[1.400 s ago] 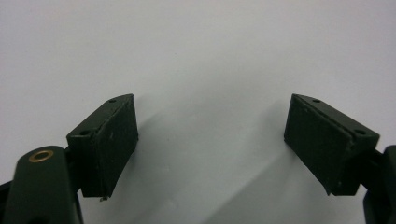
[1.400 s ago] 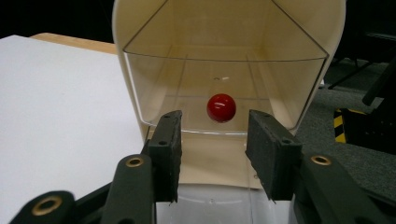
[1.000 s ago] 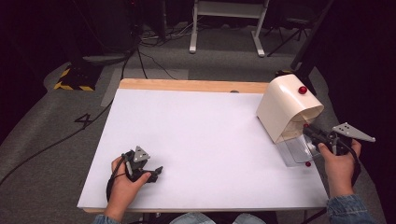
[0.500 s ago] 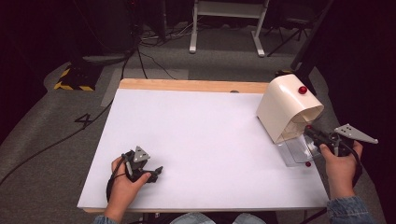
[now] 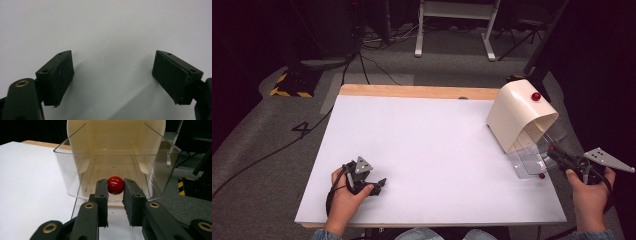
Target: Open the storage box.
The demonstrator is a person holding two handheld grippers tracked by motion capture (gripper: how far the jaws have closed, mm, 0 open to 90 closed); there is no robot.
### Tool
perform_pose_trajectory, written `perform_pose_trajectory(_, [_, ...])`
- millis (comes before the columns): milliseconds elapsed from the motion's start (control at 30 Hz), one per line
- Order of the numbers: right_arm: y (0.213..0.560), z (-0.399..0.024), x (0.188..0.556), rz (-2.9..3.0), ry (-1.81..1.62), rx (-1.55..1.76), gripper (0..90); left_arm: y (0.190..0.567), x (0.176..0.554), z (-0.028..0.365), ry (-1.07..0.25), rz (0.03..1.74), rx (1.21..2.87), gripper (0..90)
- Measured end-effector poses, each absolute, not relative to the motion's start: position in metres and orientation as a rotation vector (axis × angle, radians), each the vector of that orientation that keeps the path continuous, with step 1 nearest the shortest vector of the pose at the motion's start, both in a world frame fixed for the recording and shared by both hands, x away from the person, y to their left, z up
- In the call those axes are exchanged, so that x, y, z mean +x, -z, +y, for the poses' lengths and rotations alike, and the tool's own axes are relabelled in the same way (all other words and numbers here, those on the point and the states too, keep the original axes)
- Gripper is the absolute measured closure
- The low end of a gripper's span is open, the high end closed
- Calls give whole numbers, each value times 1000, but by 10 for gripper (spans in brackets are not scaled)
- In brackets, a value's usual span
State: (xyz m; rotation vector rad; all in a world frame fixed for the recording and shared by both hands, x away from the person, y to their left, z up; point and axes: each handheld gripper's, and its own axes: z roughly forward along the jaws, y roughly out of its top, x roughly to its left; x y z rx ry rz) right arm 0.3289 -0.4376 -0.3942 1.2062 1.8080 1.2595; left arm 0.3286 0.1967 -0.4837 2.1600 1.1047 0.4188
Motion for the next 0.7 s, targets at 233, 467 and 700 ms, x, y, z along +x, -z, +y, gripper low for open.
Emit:
perform_pose_trajectory(233, [398, -443, 320, 1805, -1267, 1222, 741, 484, 328, 197, -420, 1106, 2159, 177])
perform_pose_trajectory(467, [403, -443, 318, 1814, -1258, 1236, 739, 484, 328, 197, -422, 1106, 2157, 177])
perform_pose_trajectory(700, [410, -445, 316, 1816, -1260, 1269, 681, 484, 328, 197, -422, 1106, 2157, 177])
